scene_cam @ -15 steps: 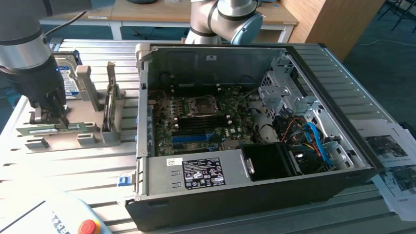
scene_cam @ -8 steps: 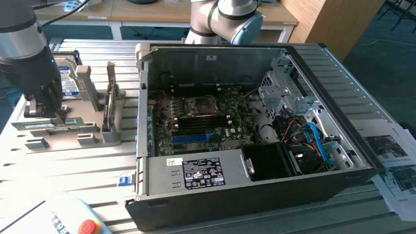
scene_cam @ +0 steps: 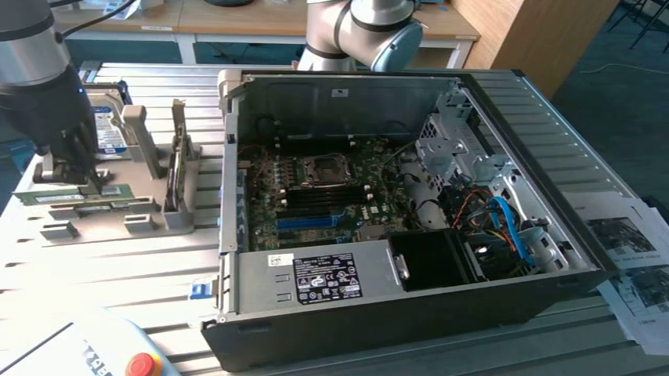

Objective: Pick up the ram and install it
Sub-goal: 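Pick up the ram and move it above insertion slot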

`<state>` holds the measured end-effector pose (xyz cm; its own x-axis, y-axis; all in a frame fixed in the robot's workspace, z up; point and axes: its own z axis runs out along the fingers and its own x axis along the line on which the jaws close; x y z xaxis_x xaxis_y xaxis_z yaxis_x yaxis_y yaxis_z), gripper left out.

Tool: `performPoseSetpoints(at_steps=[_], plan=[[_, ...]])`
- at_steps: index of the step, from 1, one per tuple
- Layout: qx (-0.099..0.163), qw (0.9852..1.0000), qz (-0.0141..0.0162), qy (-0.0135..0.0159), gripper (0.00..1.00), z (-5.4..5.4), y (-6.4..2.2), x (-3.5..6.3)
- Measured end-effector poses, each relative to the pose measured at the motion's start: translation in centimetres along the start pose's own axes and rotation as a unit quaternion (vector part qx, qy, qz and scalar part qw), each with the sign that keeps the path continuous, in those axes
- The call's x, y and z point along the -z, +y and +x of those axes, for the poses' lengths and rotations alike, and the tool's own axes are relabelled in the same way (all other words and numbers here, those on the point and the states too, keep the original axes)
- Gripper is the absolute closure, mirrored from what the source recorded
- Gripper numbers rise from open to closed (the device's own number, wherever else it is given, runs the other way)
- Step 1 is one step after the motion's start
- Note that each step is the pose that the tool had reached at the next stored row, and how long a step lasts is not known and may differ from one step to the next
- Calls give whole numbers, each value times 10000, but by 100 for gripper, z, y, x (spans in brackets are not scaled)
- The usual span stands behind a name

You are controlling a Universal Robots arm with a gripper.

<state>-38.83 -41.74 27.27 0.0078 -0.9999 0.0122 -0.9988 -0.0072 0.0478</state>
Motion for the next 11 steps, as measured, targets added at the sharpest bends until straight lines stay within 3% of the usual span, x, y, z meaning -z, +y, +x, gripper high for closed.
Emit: performPoseSetpoints(at_steps=[11], plan=[[-13,10000,0,4,88,2,9,184]])
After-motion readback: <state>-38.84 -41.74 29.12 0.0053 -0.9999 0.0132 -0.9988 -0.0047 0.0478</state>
